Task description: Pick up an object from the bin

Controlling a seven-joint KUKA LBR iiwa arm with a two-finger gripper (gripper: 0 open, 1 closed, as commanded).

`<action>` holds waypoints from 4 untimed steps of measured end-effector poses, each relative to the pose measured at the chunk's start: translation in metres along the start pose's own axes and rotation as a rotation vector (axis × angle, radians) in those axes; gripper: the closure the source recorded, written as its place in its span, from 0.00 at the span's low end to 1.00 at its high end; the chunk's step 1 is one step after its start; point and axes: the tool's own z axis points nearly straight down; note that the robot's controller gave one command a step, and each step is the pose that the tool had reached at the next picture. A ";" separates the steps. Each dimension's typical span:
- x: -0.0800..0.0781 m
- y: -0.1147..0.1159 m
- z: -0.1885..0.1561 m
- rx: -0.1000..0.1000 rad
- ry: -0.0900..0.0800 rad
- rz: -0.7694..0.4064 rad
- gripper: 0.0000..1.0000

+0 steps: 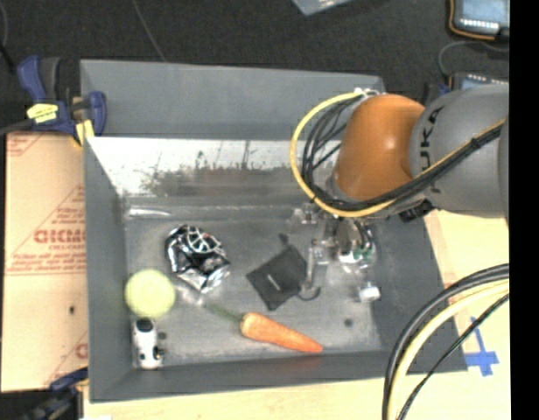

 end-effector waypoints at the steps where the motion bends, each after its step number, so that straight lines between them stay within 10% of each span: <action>1: -0.001 0.000 -0.004 0.000 -0.006 0.000 0.00; 3: 0.013 0.004 0.067 -0.002 -0.004 0.053 0.00; 4: 0.005 0.016 0.060 0.003 -0.024 -0.248 1.00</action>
Offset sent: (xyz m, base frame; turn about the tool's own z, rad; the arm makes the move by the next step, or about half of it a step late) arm -0.0133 0.0045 -0.0615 0.0545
